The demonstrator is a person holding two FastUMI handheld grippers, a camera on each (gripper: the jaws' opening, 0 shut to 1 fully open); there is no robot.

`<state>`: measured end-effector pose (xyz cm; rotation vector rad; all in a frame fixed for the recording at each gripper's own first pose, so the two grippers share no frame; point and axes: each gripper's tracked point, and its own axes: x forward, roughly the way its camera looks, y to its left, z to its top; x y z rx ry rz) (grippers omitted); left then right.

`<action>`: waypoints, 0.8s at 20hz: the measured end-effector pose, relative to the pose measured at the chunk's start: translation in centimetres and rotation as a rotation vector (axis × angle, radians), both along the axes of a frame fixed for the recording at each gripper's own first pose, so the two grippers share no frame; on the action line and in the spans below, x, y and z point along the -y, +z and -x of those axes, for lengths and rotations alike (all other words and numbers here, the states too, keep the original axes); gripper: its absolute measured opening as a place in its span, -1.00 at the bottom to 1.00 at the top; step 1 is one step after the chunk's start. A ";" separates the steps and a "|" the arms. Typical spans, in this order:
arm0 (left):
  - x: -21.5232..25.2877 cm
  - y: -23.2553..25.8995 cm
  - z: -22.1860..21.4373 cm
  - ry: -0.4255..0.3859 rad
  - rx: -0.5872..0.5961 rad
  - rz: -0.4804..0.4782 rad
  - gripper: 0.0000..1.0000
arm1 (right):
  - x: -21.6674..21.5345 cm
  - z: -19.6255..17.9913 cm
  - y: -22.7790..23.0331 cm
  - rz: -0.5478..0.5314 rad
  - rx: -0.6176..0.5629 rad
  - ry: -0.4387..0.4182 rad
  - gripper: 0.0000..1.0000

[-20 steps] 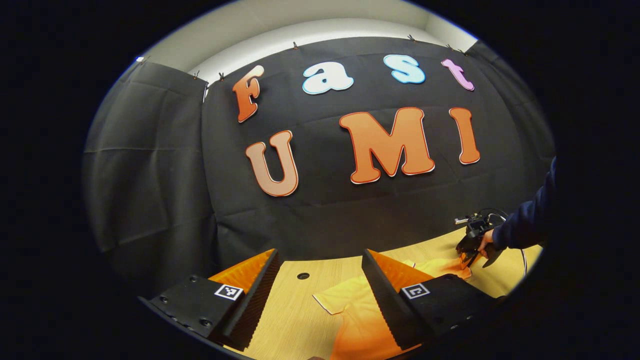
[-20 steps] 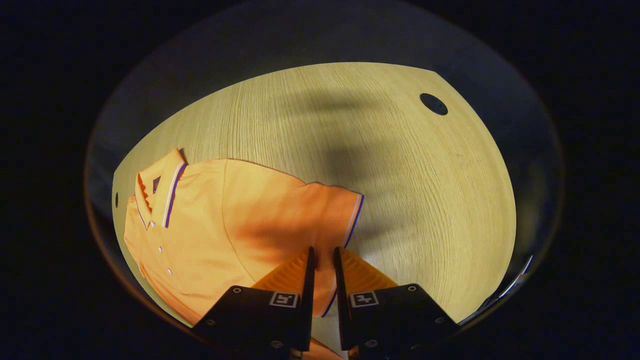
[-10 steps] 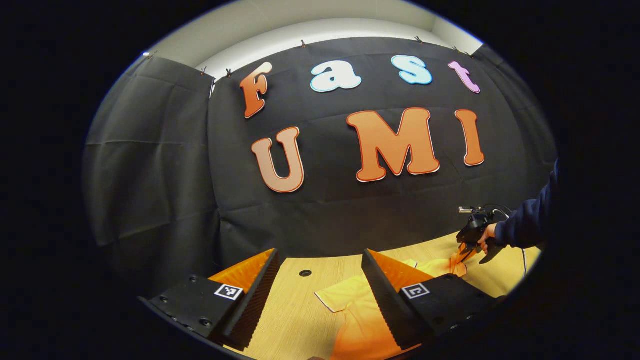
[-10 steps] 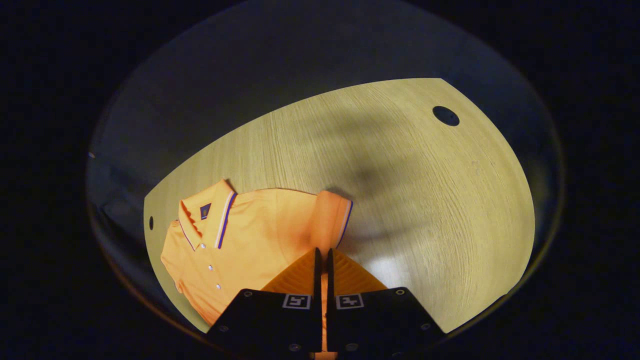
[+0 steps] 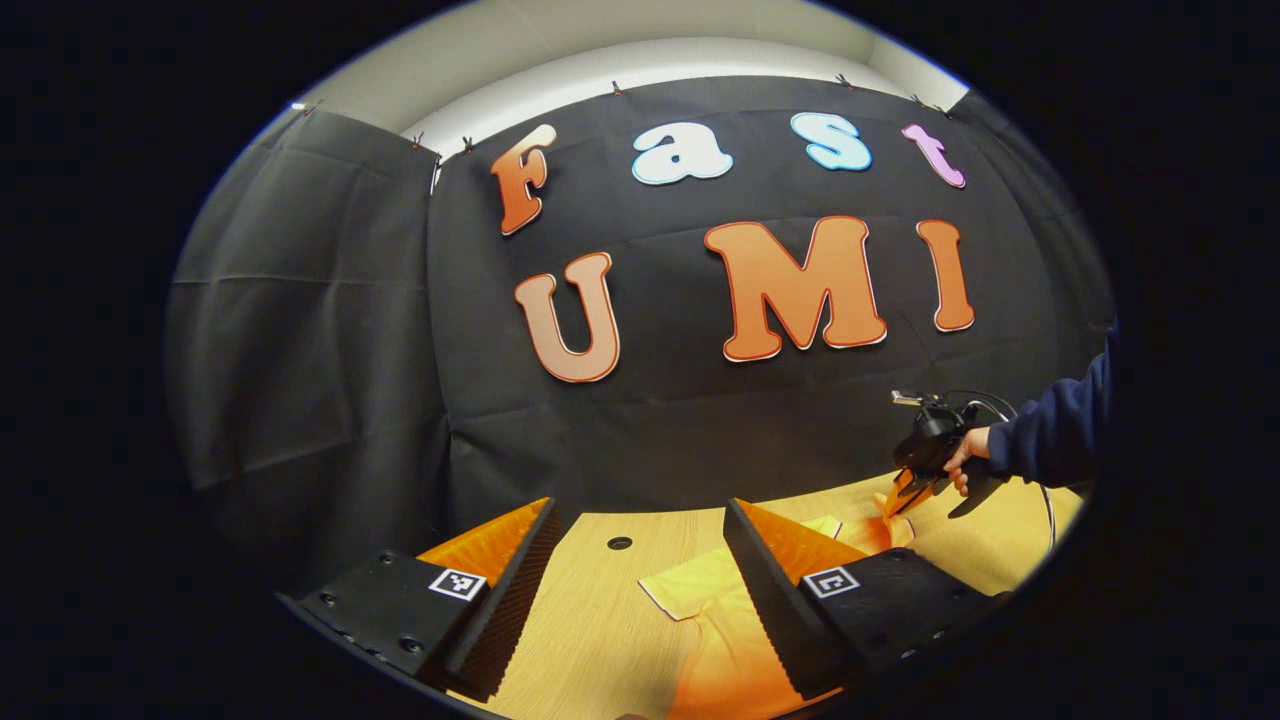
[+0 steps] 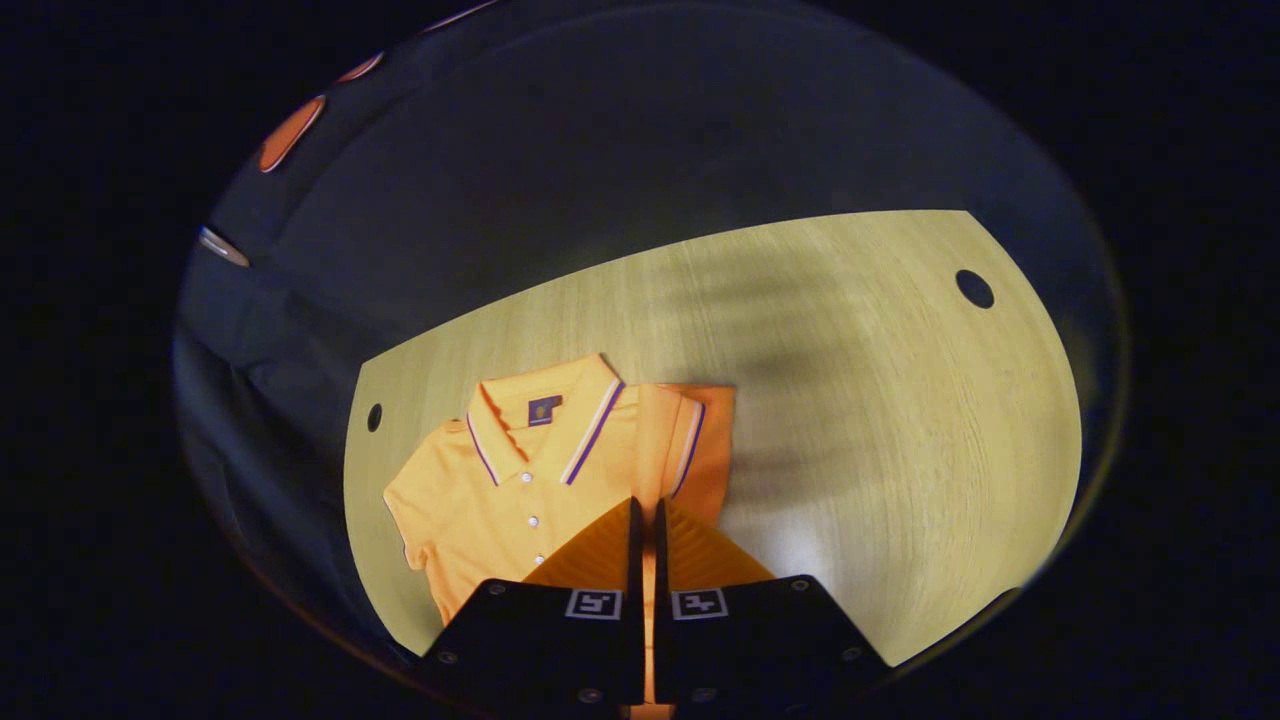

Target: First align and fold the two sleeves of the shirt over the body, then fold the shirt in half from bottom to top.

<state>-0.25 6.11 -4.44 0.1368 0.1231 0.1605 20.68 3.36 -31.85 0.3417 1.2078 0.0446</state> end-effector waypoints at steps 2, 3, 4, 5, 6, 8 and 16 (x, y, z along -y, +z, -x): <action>-0.6 -0.3 0.4 0.012 -0.005 0.005 0.98 | -2.1 0.3 0.1 -0.051 -0.036 -0.018 -0.92; -0.8 -0.6 0.5 0.020 -0.009 0.009 0.98 | -3.4 0.7 0.8 -0.089 -0.046 -0.018 -0.76; -1.2 -1.0 0.6 0.026 -0.015 0.015 0.98 | -4.9 0.5 0.5 -0.131 -0.041 -0.007 -0.67; -1.5 -1.1 0.7 0.032 -0.018 0.021 0.98 | -6.1 0.6 1.6 -0.168 -0.027 0.005 -0.50; -1.9 -1.4 0.7 0.038 -0.023 0.029 0.98 | -7.0 0.7 2.3 -0.194 -0.015 0.023 -0.39; -2.5 -2.3 0.8 0.051 -0.041 0.057 0.98 | -7.3 1.2 3.3 -0.196 0.007 0.047 -0.13; -4.7 -7.9 -3.5 0.024 -0.212 0.185 0.98 | -5.4 2.6 9.4 -0.096 0.238 0.077 0.82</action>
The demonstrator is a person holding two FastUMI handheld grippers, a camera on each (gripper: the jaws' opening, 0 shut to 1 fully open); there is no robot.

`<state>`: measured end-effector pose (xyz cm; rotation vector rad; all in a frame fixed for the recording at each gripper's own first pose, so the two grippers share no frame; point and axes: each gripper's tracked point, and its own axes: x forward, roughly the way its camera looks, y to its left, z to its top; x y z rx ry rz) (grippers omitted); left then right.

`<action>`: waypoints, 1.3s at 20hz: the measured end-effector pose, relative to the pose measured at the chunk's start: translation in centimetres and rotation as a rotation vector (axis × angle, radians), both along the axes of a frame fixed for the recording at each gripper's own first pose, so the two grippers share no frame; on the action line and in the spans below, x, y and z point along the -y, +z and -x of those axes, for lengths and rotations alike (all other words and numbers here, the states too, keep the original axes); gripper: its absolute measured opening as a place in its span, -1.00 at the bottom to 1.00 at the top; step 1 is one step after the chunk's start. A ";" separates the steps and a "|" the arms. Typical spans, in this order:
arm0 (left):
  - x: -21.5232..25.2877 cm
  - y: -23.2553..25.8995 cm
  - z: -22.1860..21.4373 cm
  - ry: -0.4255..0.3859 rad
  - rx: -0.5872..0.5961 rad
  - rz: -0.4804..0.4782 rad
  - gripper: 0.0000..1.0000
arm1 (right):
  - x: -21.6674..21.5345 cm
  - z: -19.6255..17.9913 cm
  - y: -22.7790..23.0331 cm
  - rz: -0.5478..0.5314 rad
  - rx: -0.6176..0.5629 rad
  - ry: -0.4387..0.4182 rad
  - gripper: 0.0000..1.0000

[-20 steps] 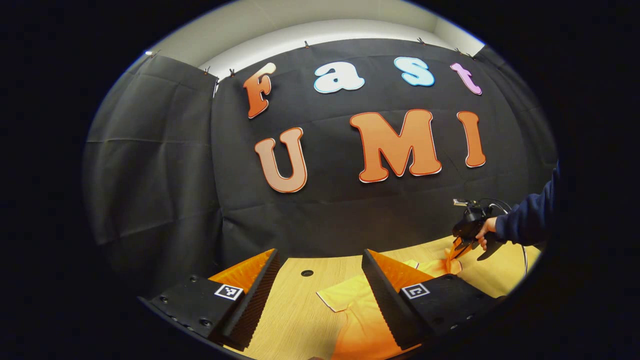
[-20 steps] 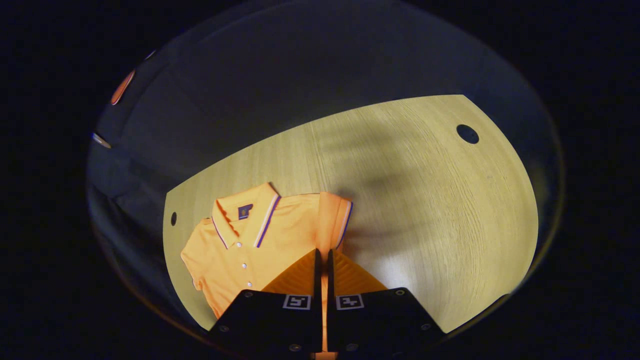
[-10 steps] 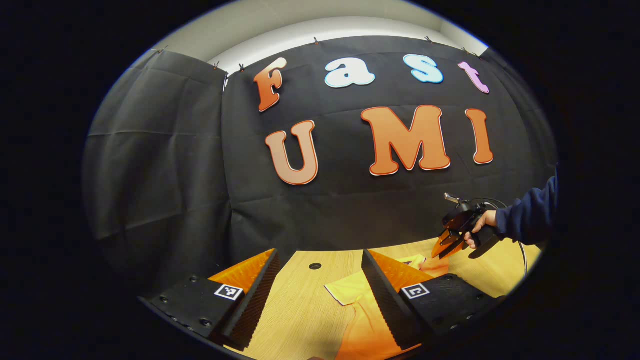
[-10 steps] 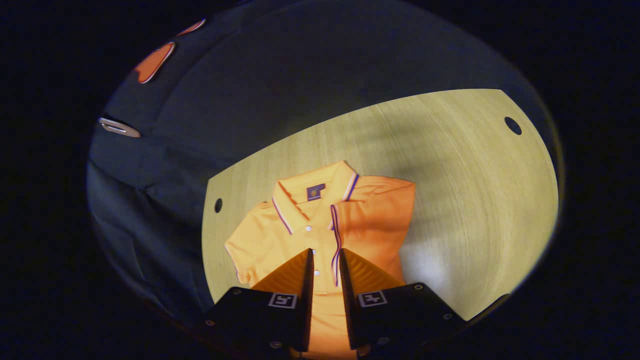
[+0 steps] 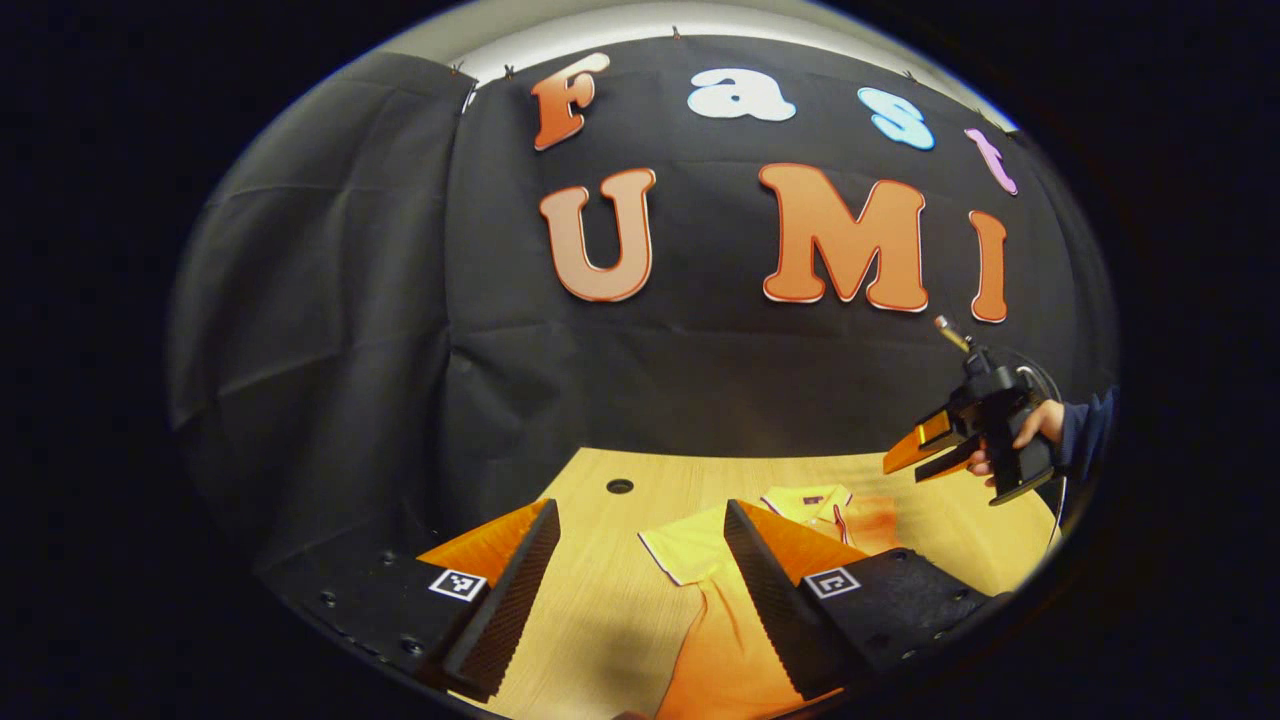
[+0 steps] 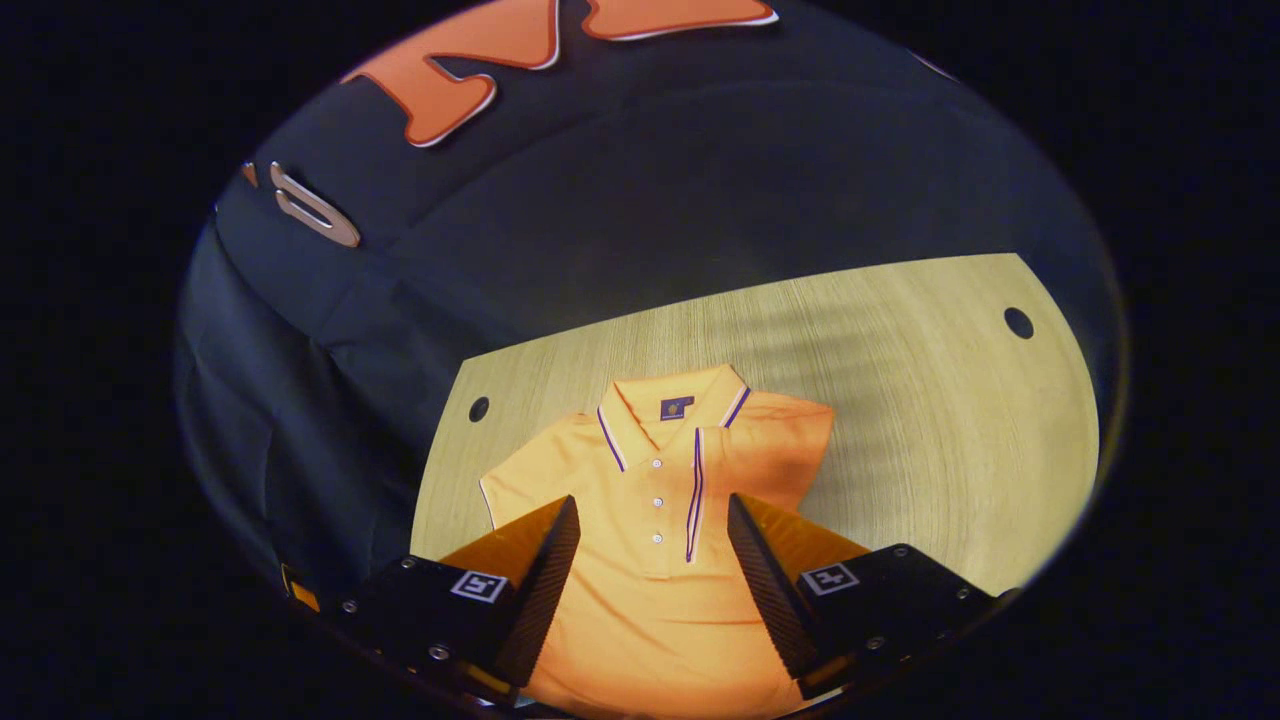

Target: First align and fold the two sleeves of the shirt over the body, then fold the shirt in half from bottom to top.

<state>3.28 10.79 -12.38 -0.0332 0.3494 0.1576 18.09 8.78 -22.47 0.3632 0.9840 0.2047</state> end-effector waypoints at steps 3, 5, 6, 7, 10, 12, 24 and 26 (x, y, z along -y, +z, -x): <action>0.1 -2.4 -3.1 -0.035 -0.089 0.068 0.99 | 1.1 0.7 3.2 0.026 0.106 -0.032 0.94; -0.2 -3.8 -5.1 -0.053 -0.147 0.092 0.99 | 1.8 1.3 5.2 0.051 0.168 -0.058 0.96; -0.1 -4.9 -6.0 -0.064 -0.181 0.105 0.99 | 2.2 1.5 6.3 0.067 0.200 -0.068 0.96; -0.3 -5.6 -6.9 -0.068 -0.216 0.125 0.99 | 2.7 1.7 7.0 0.091 0.229 -0.080 0.97; -0.3 -8.6 -9.3 -0.105 -0.321 0.194 0.96 | 3.7 2.8 9.0 0.165 0.289 -0.118 0.97; -0.4 -10.6 -11.0 -0.126 -0.389 0.208 0.97 | 4.5 3.6 10.5 0.207 0.342 -0.158 0.97; 1.8 -22.9 -16.9 -0.055 -0.870 0.366 0.96 | 9.8 9.1 17.7 0.361 0.565 -0.253 0.97; 2.4 -24.9 -16.9 -0.028 -0.940 0.406 0.93 | 10.5 9.7 18.3 0.370 0.591 -0.243 0.97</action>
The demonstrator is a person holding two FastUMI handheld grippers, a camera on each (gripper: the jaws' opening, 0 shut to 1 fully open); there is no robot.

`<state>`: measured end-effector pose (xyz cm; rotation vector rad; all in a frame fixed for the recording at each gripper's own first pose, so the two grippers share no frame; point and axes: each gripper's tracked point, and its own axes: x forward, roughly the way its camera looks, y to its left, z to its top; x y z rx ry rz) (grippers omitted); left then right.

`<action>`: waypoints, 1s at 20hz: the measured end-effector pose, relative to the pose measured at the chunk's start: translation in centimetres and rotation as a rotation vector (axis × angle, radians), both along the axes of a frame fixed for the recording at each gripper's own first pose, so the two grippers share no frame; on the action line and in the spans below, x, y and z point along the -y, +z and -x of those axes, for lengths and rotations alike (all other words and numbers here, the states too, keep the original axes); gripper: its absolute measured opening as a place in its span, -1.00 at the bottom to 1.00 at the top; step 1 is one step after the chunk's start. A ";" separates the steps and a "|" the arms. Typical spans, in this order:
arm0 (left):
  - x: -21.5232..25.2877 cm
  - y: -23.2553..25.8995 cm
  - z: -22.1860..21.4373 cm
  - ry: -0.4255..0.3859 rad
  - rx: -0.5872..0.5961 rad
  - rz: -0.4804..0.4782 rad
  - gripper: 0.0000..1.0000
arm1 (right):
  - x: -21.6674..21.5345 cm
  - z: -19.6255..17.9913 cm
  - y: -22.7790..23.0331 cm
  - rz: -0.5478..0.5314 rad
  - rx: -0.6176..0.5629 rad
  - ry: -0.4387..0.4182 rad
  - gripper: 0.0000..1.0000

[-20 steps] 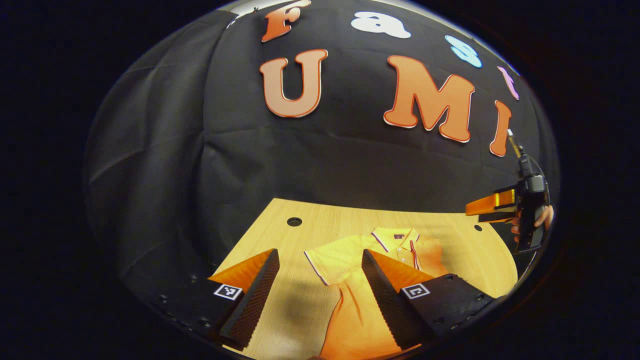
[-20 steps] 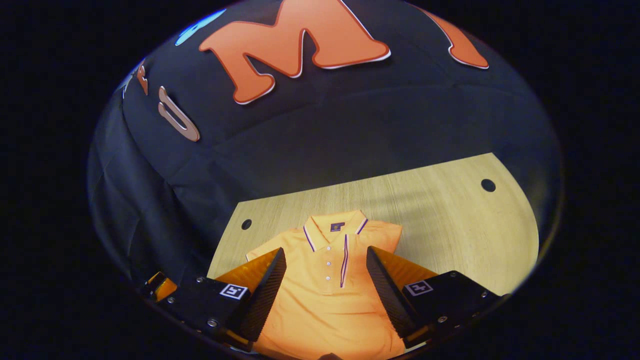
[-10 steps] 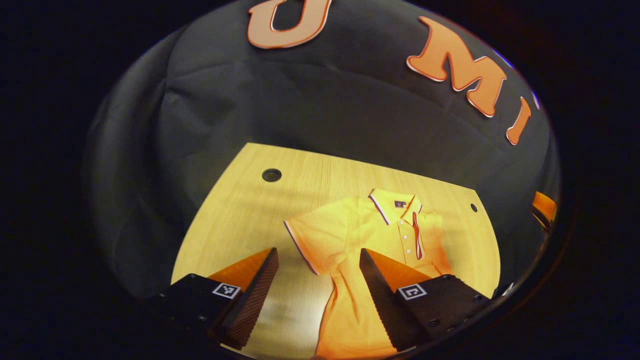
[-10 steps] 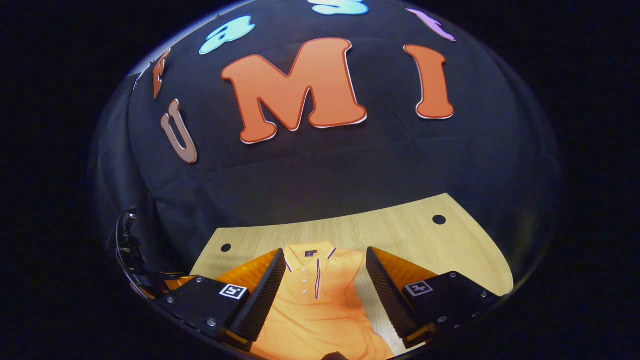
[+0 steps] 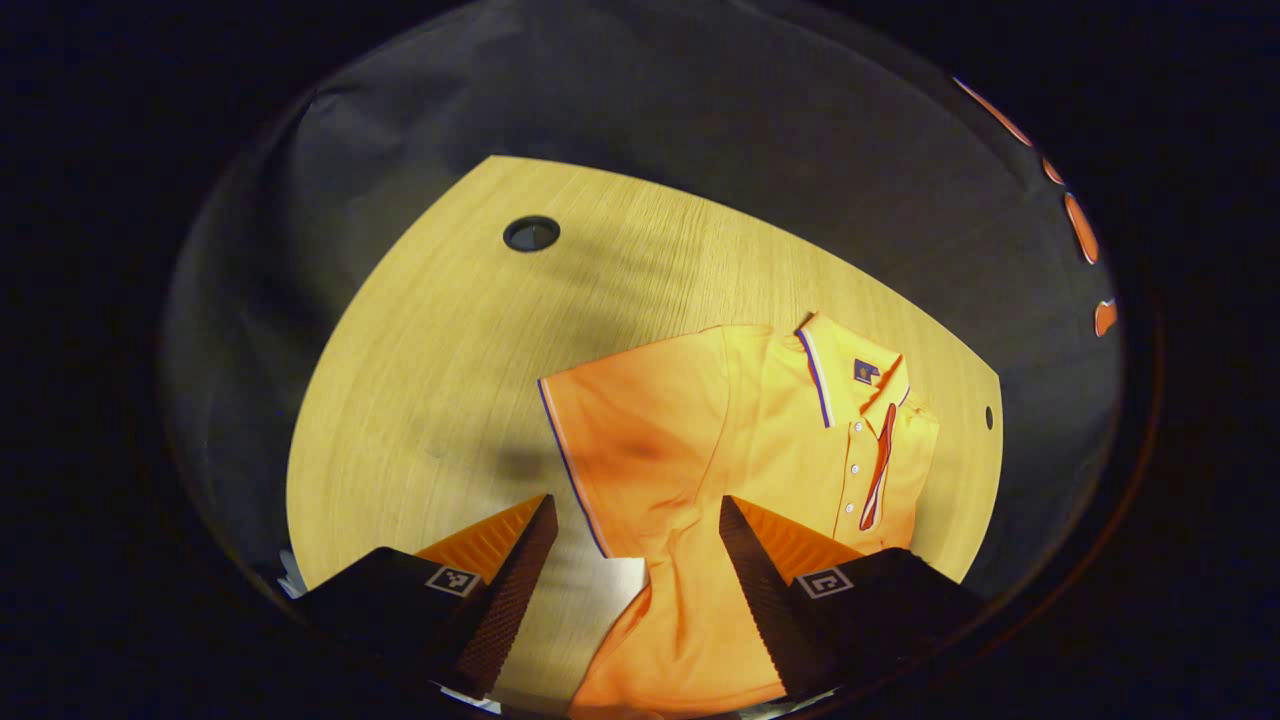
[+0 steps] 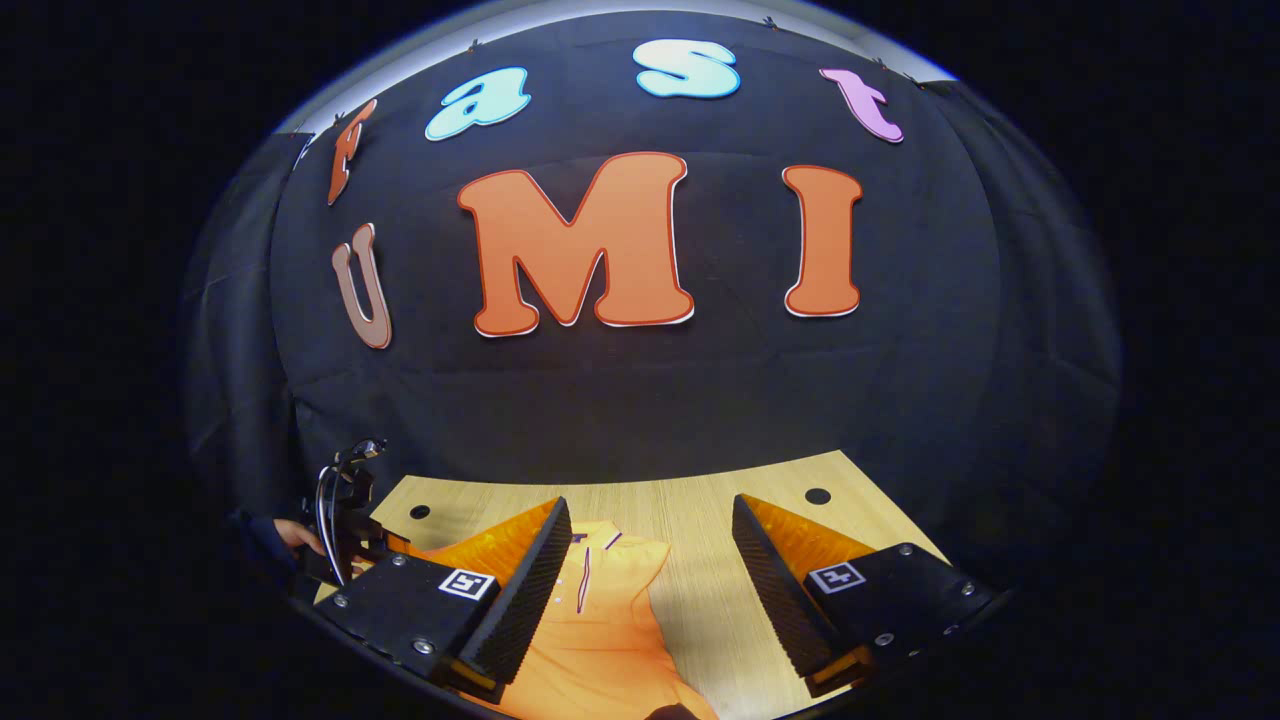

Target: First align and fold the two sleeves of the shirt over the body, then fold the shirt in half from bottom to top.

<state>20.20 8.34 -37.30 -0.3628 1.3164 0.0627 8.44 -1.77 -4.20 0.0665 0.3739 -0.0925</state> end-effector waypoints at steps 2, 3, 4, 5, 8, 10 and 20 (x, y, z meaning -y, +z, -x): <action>-0.4 -1.7 0.0 0.009 -0.058 -0.019 0.96 | 0.9 0.5 0.4 0.018 0.018 0.003 0.97; -0.9 -2.2 -0.4 0.014 -0.061 -0.036 0.99 | 1.4 0.9 0.5 0.032 0.025 0.002 0.97; -1.3 -2.6 -0.6 0.020 -0.071 -0.046 0.96 | 1.8 1.2 0.6 0.046 0.030 0.001 0.97; -1.5 -3.0 -0.9 0.030 -0.084 -0.049 0.96 | 2.2 1.5 0.6 0.059 0.036 -0.001 0.97; -1.5 -4.0 -1.6 0.061 -0.126 -0.041 0.96 | 2.9 2.2 0.2 0.094 0.033 0.000 0.97; -1.2 -4.9 -2.3 0.064 -0.134 -0.048 0.95 | 3.1 2.5 0.0 0.105 0.030 0.003 0.96; -1.6 -6.7 -2.6 0.093 -0.195 -0.158 0.24 | 3.6 1.3 -2.3 0.102 -0.014 0.030 0.96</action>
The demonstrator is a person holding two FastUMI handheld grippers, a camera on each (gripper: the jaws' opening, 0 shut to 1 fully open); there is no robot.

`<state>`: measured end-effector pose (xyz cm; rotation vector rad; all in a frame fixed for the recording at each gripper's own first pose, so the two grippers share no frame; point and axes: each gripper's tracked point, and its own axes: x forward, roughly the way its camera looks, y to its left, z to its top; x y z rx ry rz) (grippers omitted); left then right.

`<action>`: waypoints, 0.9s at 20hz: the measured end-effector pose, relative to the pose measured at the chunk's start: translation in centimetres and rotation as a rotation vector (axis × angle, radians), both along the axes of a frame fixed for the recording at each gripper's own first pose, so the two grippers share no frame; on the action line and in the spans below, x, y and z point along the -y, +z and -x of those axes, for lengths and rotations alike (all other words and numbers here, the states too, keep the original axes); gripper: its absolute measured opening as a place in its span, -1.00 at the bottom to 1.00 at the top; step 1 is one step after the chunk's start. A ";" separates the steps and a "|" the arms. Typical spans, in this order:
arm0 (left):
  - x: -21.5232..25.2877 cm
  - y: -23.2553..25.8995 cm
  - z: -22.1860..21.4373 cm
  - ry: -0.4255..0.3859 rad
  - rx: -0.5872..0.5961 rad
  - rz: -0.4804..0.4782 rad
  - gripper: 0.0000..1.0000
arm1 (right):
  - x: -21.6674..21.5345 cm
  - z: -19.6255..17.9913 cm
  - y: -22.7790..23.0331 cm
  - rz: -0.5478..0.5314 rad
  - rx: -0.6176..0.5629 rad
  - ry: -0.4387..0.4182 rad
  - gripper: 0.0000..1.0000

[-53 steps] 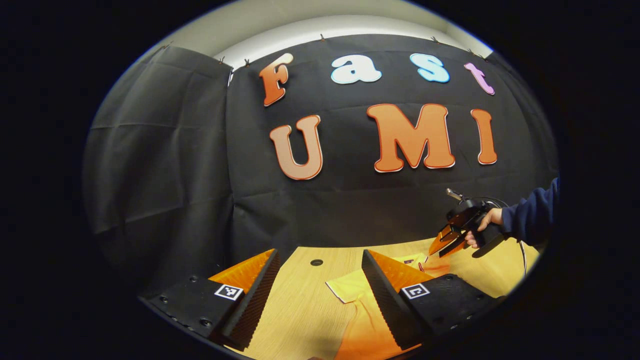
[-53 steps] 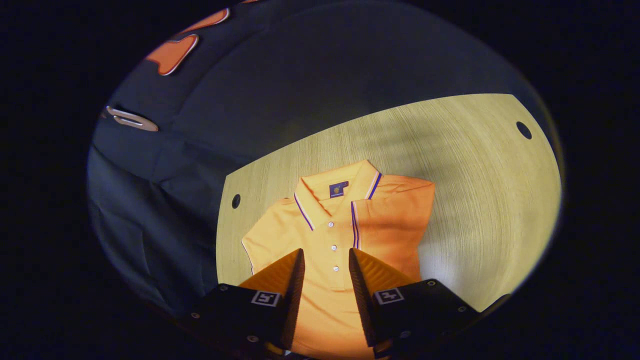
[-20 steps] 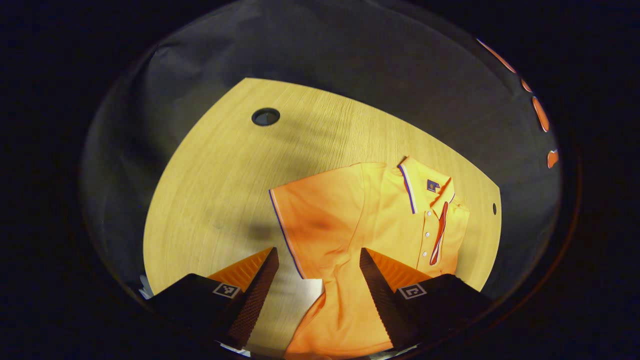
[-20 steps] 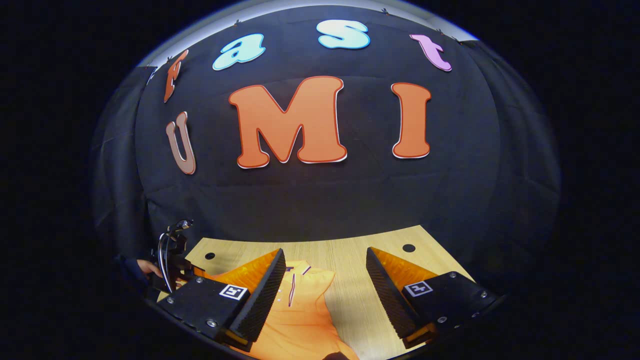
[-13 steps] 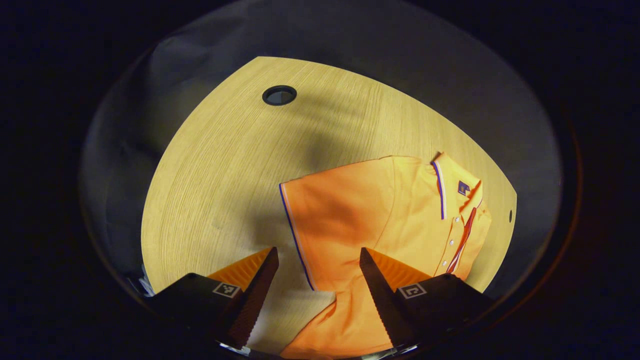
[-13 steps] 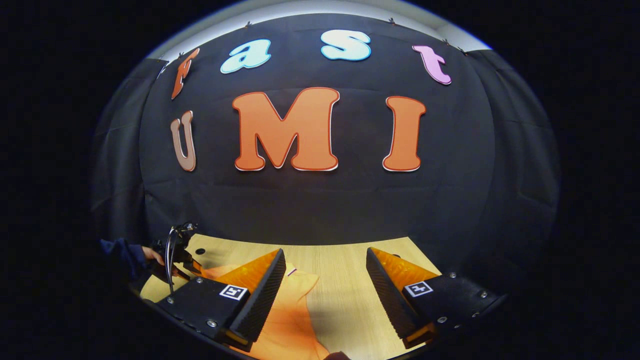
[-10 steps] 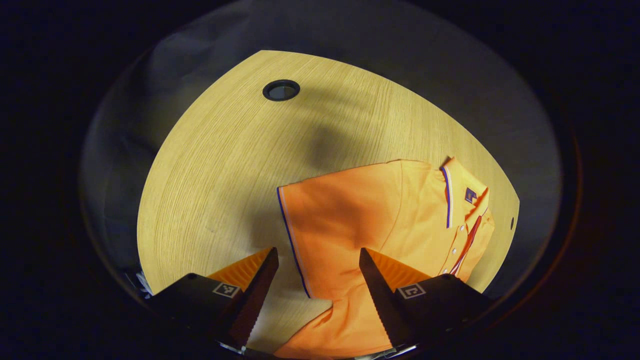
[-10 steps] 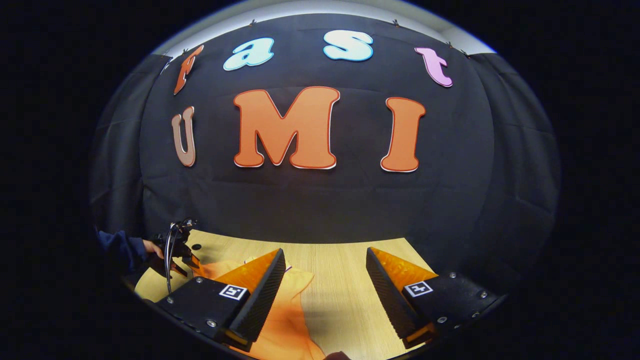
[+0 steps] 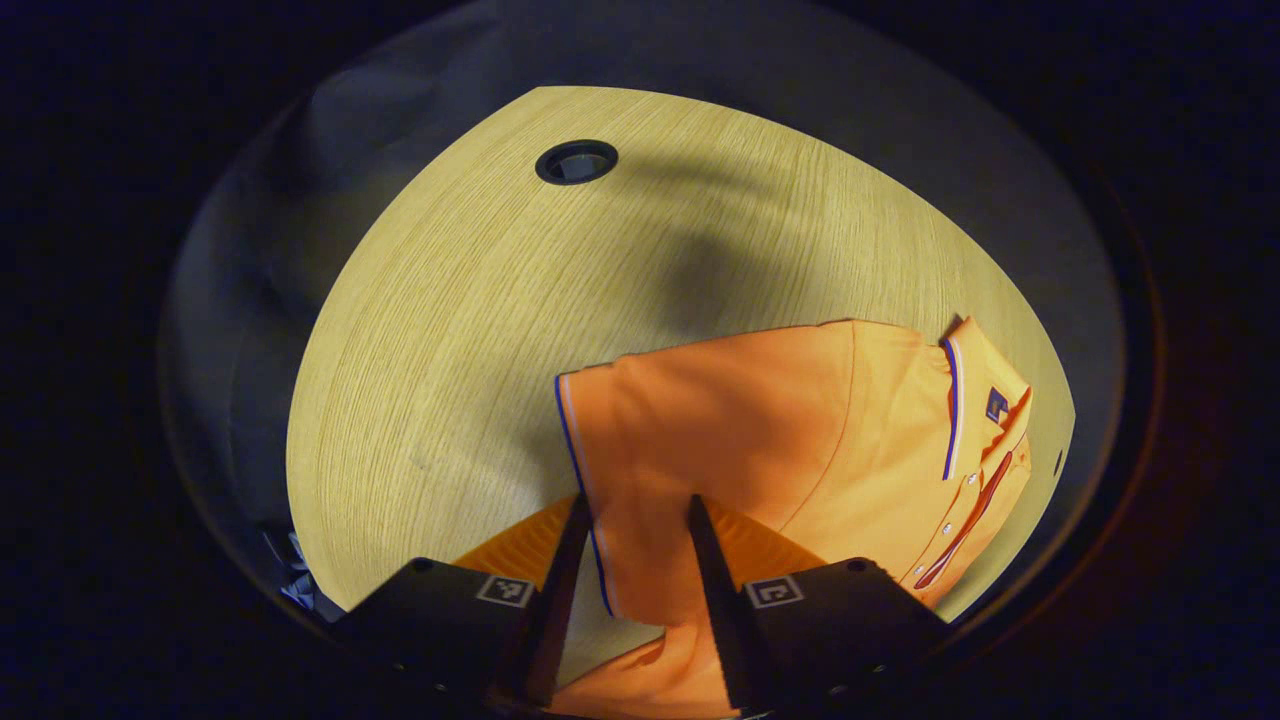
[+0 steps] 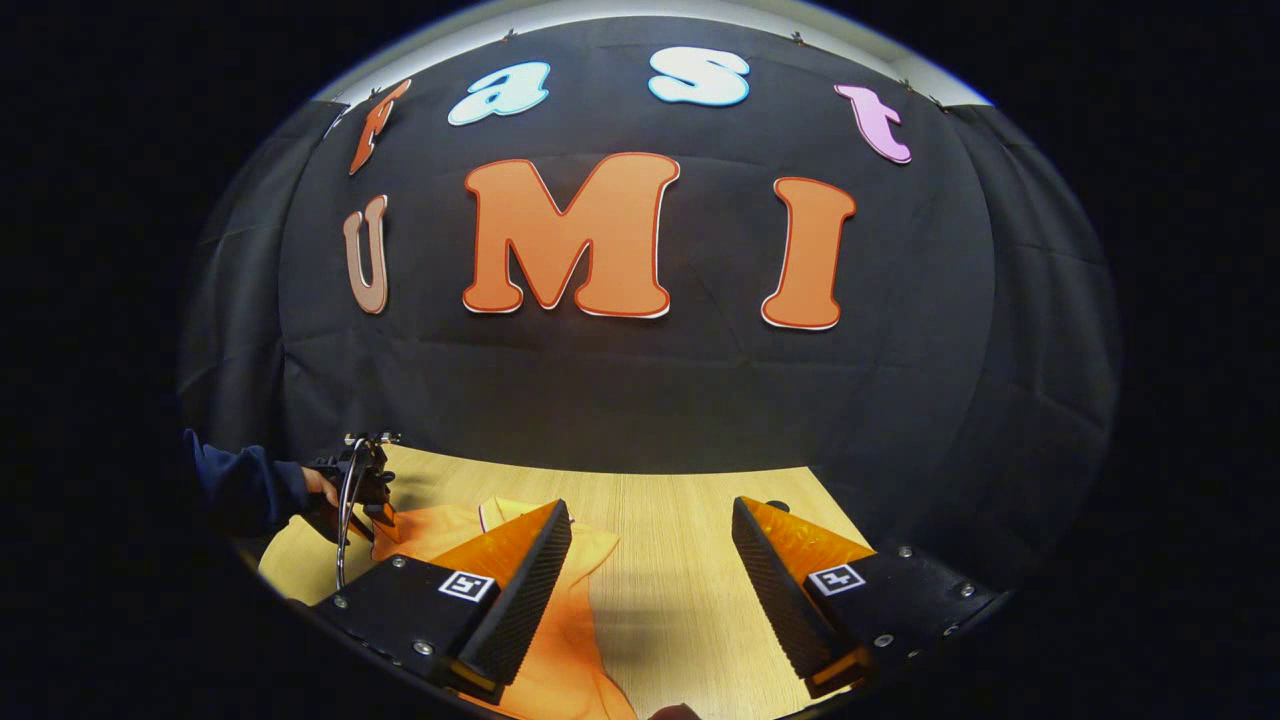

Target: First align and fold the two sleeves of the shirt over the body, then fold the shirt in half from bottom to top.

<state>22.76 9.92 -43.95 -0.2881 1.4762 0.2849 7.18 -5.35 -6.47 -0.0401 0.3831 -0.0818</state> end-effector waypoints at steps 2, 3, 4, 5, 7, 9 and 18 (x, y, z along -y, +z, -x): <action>0.6 0.1 -0.6 -0.017 0.060 0.038 -0.41 | -0.1 -0.5 -0.5 -0.002 -0.011 0.020 0.97; 2.0 0.5 -0.8 -0.008 0.088 0.114 -0.74 | 0.0 -0.6 -0.7 0.003 -0.016 0.027 0.97; 2.8 1.0 -0.9 0.007 0.114 0.165 -0.75 | 0.2 -0.8 -0.8 0.010 -0.018 0.033 0.96; 3.0 1.6 -1.4 0.000 0.150 0.179 -0.74 | 0.3 -0.9 -0.7 0.014 -0.018 0.036 0.96; 2.7 3.0 -2.3 -0.052 0.212 0.159 -0.74 | 0.3 -1.3 -0.8 0.001 -0.016 0.047 0.96; 3.5 5.3 -3.2 -0.101 0.271 0.160 -0.74 | 0.2 -1.7 -1.0 -0.007 -0.017 0.061 0.96; 11.2 9.7 -4.9 -0.292 0.363 0.159 -0.74 | 0.7 -1.8 -1.7 0.007 -0.017 0.102 0.97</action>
